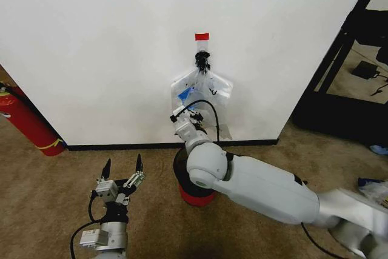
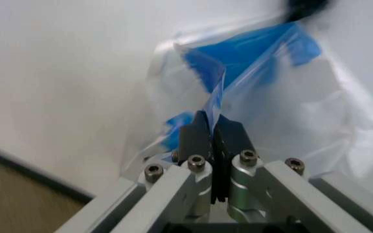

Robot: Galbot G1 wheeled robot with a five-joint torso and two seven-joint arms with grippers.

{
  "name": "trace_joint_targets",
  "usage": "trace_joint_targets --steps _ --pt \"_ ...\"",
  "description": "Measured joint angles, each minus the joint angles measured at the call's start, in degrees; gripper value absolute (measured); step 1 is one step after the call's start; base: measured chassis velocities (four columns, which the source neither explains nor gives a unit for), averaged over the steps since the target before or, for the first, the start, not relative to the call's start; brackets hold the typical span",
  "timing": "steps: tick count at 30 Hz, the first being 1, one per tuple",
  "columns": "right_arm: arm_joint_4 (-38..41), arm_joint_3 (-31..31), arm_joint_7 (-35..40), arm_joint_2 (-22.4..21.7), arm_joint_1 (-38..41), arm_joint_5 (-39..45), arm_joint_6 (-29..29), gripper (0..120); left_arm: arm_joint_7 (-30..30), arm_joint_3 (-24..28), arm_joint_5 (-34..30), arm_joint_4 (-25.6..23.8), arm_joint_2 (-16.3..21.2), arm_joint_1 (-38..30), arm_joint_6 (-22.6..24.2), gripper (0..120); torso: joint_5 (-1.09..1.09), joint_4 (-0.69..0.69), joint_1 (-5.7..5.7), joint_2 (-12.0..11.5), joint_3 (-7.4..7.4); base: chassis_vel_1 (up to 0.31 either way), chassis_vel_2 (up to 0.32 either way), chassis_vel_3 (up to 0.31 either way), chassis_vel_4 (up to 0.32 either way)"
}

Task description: Pick up the garbage bag from the wall and place it over the trash bin.

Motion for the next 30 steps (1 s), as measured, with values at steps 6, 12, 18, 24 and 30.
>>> trace_joint_targets --steps 6,12,18,24,30 --pt "4.6 10.8 -10.8 -3.6 -9.7 -3.3 13.1 0 -0.2 0.6 0.0 -1.1 0.4 -0.8 1.2 100 0.02 -0.02 0.00 0.0 0.00 0.000 0.000 0.000 0.000" --pt "7.4 28.0 -28.8 -6.6 -25.8 -3.1 35.5 0 -1.6 4.2 -2.2 -5.0 3.6 -6.4 7.6 100 -0.01 -0.01 -0.01 0.0 0.00 0.000 0.000 0.000 0.000" --pt "7.8 36.7 -37.6 -5.8 -34.4 -0.5 43.7 0 -3.9 8.8 -10.3 -9.3 12.4 -16.2 15.8 100 -0.02 -0.02 0.00 0.0 0.00 0.000 0.000 0.000 0.000" --pt "7.0 42.5 -42.4 -3.2 -40.7 -0.6 46.8 0 -5.4 17.0 -21.7 -11.8 23.4 -29.2 25.3 100 -0.02 -0.01 0.00 0.0 0.00 0.000 0.000 0.000 0.000" --pt "5.2 45.1 -44.1 -2.2 -42.3 -1.6 48.2 0 -4.2 25.8 -29.5 -11.2 29.6 -49.0 40.3 100 -0.03 -0.02 0.00 0.0 0.01 0.000 0.000 0.000 0.000"
